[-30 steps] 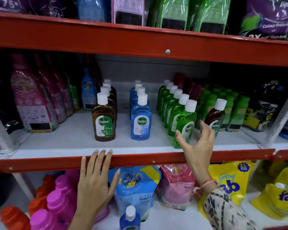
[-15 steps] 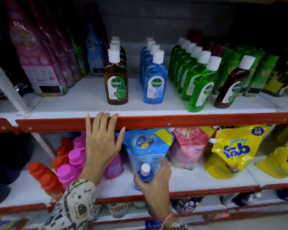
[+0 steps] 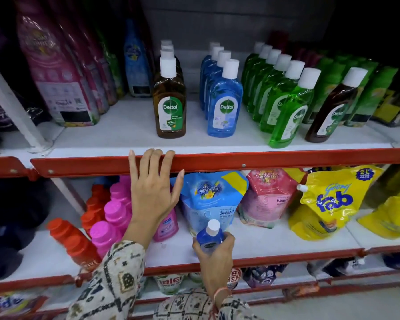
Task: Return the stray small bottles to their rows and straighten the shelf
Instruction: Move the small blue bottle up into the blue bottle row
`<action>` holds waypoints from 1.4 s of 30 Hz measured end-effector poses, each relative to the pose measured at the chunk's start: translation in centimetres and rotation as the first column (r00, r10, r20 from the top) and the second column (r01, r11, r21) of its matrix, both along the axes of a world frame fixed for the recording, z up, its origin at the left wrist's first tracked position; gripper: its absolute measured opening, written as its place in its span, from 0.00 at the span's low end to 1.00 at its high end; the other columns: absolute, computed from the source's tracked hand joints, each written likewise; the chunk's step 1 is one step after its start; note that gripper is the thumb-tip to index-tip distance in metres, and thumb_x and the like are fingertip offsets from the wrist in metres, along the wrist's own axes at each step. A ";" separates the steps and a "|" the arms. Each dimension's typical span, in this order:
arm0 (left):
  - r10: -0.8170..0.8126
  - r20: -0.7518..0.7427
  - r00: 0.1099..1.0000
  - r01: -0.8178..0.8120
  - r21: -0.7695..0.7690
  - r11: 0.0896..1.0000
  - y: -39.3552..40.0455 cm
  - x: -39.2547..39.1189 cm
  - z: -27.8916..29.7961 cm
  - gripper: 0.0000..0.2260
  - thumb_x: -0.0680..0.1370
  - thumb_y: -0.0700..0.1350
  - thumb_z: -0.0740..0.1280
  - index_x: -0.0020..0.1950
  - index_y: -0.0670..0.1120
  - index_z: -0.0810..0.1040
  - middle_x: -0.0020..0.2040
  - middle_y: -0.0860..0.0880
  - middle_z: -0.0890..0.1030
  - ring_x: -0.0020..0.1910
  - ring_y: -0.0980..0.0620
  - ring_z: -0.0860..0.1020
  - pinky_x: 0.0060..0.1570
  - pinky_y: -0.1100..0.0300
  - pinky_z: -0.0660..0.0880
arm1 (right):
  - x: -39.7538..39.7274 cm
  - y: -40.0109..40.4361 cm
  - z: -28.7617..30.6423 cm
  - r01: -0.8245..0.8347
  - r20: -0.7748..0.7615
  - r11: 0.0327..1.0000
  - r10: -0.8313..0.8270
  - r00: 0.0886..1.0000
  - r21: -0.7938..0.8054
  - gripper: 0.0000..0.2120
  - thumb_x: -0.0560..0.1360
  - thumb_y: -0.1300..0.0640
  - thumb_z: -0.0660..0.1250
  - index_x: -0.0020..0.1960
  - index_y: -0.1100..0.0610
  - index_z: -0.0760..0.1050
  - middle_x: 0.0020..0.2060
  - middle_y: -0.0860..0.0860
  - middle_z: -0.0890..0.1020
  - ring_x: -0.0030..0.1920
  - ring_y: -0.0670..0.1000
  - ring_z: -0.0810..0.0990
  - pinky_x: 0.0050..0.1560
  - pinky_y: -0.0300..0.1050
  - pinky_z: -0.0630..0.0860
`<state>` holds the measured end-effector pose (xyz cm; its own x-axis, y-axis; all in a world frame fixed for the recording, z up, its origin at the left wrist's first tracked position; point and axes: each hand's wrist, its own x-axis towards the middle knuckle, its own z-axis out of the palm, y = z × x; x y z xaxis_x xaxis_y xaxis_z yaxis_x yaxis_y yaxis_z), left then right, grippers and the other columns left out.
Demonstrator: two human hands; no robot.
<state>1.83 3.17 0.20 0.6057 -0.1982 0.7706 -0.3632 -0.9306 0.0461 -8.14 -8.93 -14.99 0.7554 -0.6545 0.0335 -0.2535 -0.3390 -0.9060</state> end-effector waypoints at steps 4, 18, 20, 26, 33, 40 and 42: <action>-0.005 -0.003 1.000 0.005 0.006 1.000 0.1 0.0 -0.2 0.20 0.81 0.54 0.60 0.66 0.42 0.73 0.60 0.39 0.78 0.64 0.39 0.74 0.75 0.36 0.55 | -0.9 -1.7 3.0 -0.084 0.080 0.996 0.083 0.993 0.005 0.33 0.60 0.46 0.80 0.59 0.51 0.67 0.52 0.46 0.79 0.51 0.50 0.80 0.45 0.40 0.73; -0.037 -0.017 0.999 0.036 -0.052 0.998 0.0 -0.5 0.2 0.19 0.80 0.53 0.59 0.64 0.42 0.76 0.57 0.40 0.80 0.61 0.39 0.76 0.72 0.35 0.61 | 0.7 -6.5 22.5 -0.166 0.521 0.973 0.226 0.823 -0.160 0.36 0.55 0.40 0.81 0.60 0.49 0.75 0.52 0.44 0.84 0.53 0.44 0.82 0.52 0.37 0.78; -0.045 -0.028 0.999 0.044 -0.051 0.998 0.1 -0.5 0.3 0.20 0.80 0.53 0.58 0.64 0.42 0.76 0.57 0.40 0.80 0.61 0.40 0.76 0.72 0.35 0.61 | 1.8 -7.1 24.8 -0.138 0.556 0.979 0.199 0.807 -0.149 0.35 0.55 0.40 0.80 0.59 0.49 0.75 0.51 0.44 0.84 0.50 0.43 0.83 0.50 0.35 0.78; -0.068 -0.067 0.995 0.064 -0.058 0.996 0.4 -0.6 0.5 0.23 0.82 0.57 0.51 0.64 0.44 0.76 0.58 0.42 0.80 0.62 0.43 0.73 0.74 0.39 0.58 | 6.7 -8.1 27.5 -0.087 0.553 0.985 0.155 0.819 -0.147 0.36 0.59 0.41 0.80 0.62 0.52 0.74 0.52 0.44 0.81 0.49 0.41 0.80 0.44 0.27 0.74; -0.070 -0.091 0.993 0.064 -0.064 0.996 0.4 -0.8 0.9 0.23 0.82 0.57 0.51 0.63 0.45 0.76 0.56 0.44 0.80 0.62 0.45 0.72 0.74 0.39 0.57 | 10.4 -8.6 26.0 -0.012 0.441 0.971 0.119 0.890 -0.237 0.44 0.55 0.29 0.72 0.62 0.56 0.74 0.53 0.51 0.82 0.53 0.52 0.80 0.53 0.51 0.79; -0.054 -0.108 0.993 0.048 -0.059 0.997 0.5 -0.8 0.9 0.24 0.82 0.57 0.51 0.62 0.43 0.78 0.56 0.44 0.80 0.60 0.43 0.76 0.72 0.37 0.61 | 10.8 -9.0 25.4 -0.064 0.427 0.963 0.175 0.887 -0.261 0.34 0.60 0.32 0.72 0.55 0.55 0.73 0.49 0.53 0.79 0.50 0.54 0.79 0.51 0.53 0.79; -0.044 -0.111 0.993 0.037 -0.059 0.998 0.4 -0.8 1.0 0.24 0.81 0.57 0.51 0.62 0.43 0.78 0.56 0.44 0.80 0.60 0.44 0.76 0.72 0.37 0.61 | 10.7 -9.2 25.3 -0.101 0.413 0.956 0.212 0.886 -0.274 0.35 0.61 0.31 0.72 0.57 0.55 0.73 0.52 0.52 0.79 0.52 0.53 0.78 0.53 0.50 0.78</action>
<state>1.04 3.54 1.17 0.6810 -0.1824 0.7092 -0.3903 -0.9099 0.1408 2.54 -18.12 10.31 0.7198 -0.4592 0.5206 0.2203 -0.5601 -0.7986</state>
